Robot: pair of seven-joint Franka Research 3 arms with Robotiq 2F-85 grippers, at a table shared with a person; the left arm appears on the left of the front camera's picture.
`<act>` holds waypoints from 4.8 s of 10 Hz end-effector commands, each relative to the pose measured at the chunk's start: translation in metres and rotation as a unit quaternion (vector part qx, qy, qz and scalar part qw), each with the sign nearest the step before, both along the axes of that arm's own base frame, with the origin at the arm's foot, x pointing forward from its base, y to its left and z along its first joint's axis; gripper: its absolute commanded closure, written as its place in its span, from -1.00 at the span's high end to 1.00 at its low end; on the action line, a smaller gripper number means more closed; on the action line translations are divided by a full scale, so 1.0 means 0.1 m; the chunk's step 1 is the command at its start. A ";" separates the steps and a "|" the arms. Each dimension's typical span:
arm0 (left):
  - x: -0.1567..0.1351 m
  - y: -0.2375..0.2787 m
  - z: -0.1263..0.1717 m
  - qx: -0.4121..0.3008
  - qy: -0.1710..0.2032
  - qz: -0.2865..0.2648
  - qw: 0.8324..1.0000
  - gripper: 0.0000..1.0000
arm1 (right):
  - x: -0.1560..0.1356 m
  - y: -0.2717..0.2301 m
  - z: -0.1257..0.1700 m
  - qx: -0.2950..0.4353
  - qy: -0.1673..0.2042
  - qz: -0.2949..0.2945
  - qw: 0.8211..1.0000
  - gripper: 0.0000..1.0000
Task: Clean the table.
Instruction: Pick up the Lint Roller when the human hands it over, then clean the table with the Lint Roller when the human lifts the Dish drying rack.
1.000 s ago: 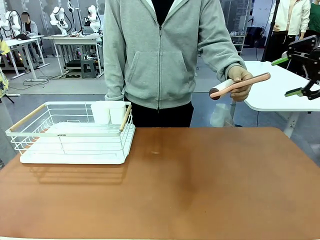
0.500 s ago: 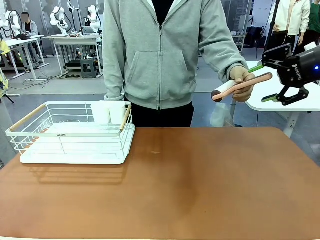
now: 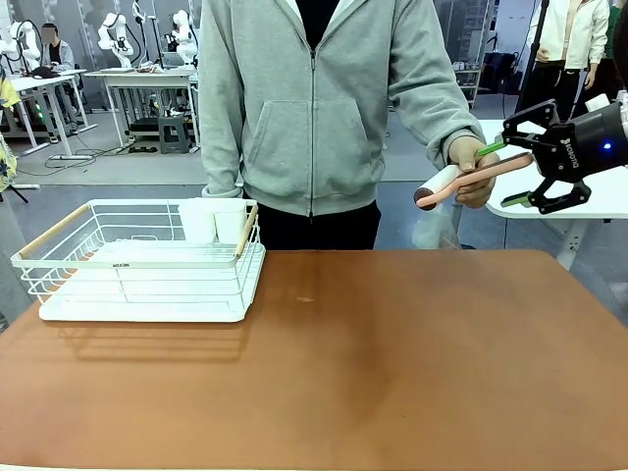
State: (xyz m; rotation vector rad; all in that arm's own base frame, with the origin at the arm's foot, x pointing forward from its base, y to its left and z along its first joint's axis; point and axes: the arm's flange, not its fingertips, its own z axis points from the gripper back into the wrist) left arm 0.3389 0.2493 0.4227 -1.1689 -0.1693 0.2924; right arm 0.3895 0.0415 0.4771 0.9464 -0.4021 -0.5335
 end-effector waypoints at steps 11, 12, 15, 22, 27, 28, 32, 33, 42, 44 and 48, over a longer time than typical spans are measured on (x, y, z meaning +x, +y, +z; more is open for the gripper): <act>-0.01 0.02 0.00 0.001 -0.003 0.001 1.000 0.99 | 0.09 -0.07 -0.06 0.003 -0.017 0.016 1.000 -1.00; -0.01 0.02 0.00 0.001 -0.003 0.001 1.000 0.99 | 0.10 -0.10 -0.05 0.008 -0.025 0.002 1.000 -0.97; -0.01 0.02 0.00 0.001 -0.003 0.001 1.000 0.99 | 0.04 -0.07 -0.02 -0.002 -0.007 0.006 1.000 -0.97; -0.01 0.02 0.00 0.001 -0.003 0.001 1.000 0.99 | 0.04 -0.07 -0.02 -0.002 -0.007 0.006 1.000 -0.97; -0.01 0.02 0.00 0.001 -0.003 0.001 1.000 0.99 | 0.04 -0.07 -0.02 -0.002 -0.007 0.006 1.000 -0.97; -0.01 0.02 0.00 0.001 -0.003 0.001 1.000 0.99 | 0.04 -0.07 -0.02 -0.002 -0.007 0.006 1.000 -0.97; -0.01 0.02 0.00 0.001 -0.003 0.001 1.000 0.99 | 0.04 -0.07 -0.02 -0.002 -0.007 0.006 1.000 -0.97; -0.01 0.02 0.00 0.001 -0.003 0.001 1.000 0.99 | 0.04 -0.07 -0.02 -0.002 -0.007 0.006 1.000 -0.97; -0.01 0.02 0.00 0.001 -0.003 0.001 1.000 0.99 | 0.04 -0.07 -0.02 -0.002 -0.007 0.006 1.000 -0.97; -0.01 0.02 0.00 0.001 -0.003 0.001 1.000 0.99 | 0.04 -0.07 -0.02 -0.002 -0.007 0.006 1.000 -0.97; -0.01 0.02 0.00 0.001 -0.003 0.001 1.000 0.99 | 0.04 -0.07 -0.02 -0.002 -0.007 0.006 1.000 -0.97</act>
